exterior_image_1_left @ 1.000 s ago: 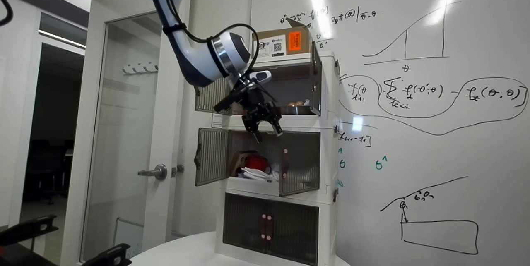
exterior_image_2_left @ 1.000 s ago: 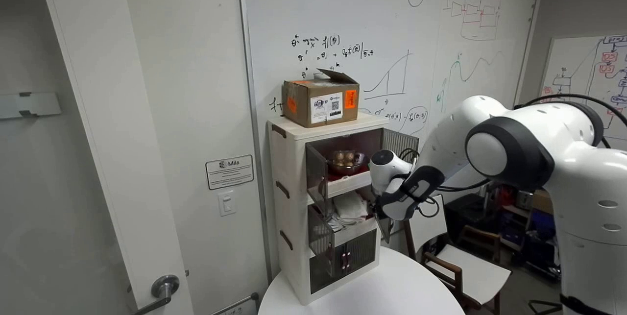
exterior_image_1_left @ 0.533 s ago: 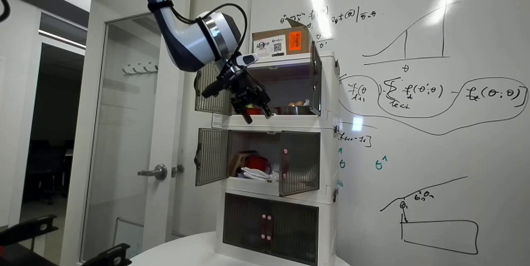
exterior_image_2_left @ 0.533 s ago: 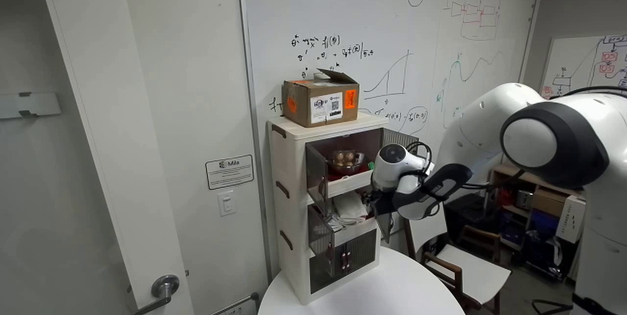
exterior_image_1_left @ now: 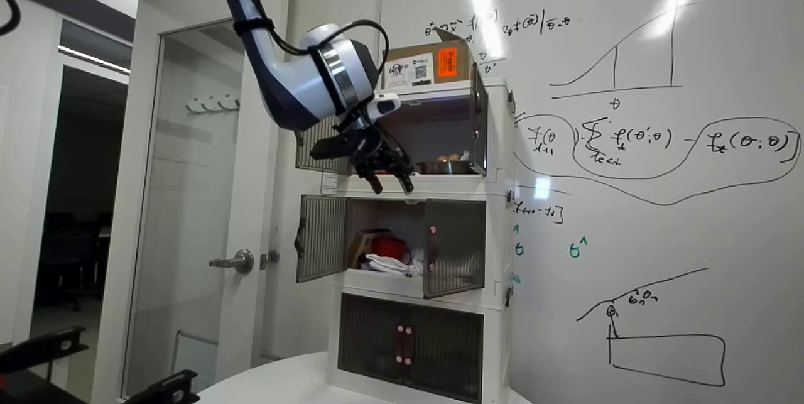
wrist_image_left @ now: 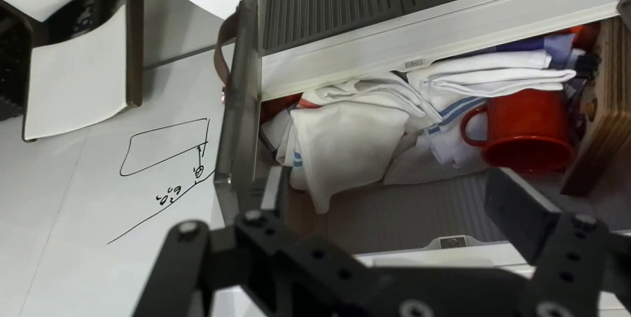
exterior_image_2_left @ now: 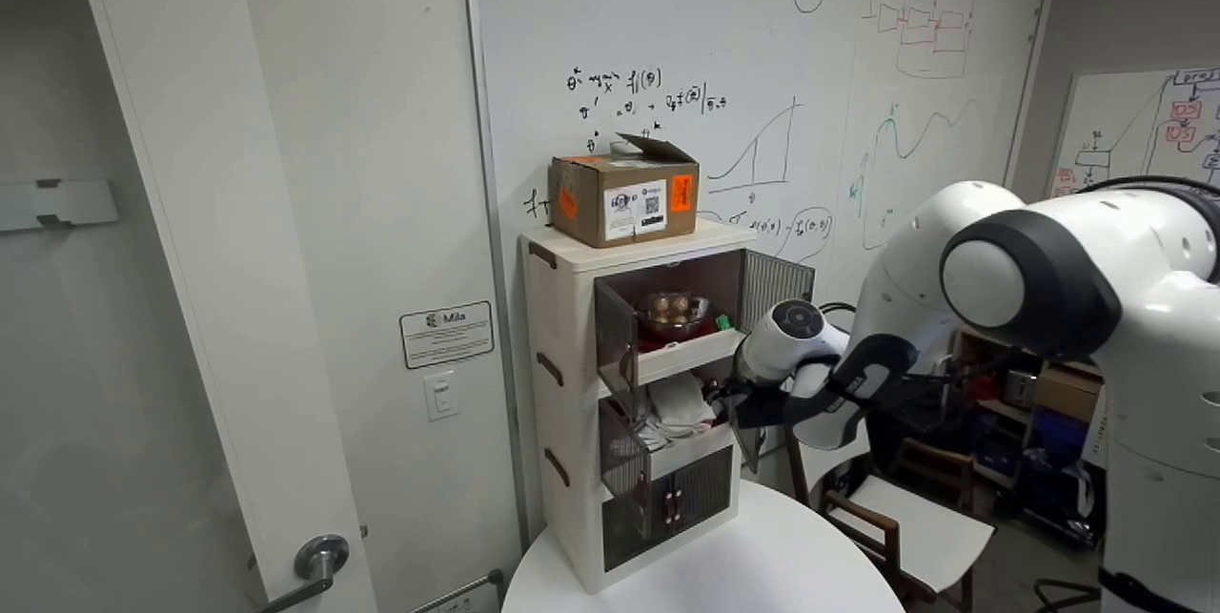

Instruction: Open the right door of the middle shelf

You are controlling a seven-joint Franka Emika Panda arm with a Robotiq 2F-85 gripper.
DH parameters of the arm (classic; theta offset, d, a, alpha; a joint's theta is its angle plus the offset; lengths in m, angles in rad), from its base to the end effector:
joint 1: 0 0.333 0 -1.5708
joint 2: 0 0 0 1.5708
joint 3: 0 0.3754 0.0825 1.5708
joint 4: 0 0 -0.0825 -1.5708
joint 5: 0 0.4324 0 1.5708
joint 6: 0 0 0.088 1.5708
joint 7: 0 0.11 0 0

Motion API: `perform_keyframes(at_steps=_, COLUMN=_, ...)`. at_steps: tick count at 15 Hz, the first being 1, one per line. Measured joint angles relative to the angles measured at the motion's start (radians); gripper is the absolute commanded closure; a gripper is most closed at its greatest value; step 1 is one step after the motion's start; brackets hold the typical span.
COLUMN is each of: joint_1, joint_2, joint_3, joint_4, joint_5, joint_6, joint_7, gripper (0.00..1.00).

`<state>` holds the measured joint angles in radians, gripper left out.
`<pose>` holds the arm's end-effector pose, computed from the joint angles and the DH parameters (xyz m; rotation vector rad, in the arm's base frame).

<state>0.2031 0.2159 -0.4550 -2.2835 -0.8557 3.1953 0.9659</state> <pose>0.5978 -0.0737 0.3439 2.8321 -0.4346 1.0343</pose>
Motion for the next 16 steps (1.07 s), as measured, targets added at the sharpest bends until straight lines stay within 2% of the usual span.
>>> perform_keyframes(at_steps=5, joint_1=-0.033, joint_2=0.157, joint_3=-0.008, joint_4=0.075, joint_5=0.040, joint_6=0.154, joint_7=0.000, gripper=0.00)
perform_keyframes(at_steps=10, joint_1=-0.027, joint_2=0.291, joint_3=-0.025, joint_4=0.167, joint_5=0.097, joint_6=0.179, joint_7=0.000, gripper=0.00)
perform_keyframes(at_steps=16, joint_1=-0.002, joint_2=0.376, joint_3=-0.147, joint_4=0.195, joint_5=0.112, joint_6=0.185, joint_7=-0.001, gripper=0.00)
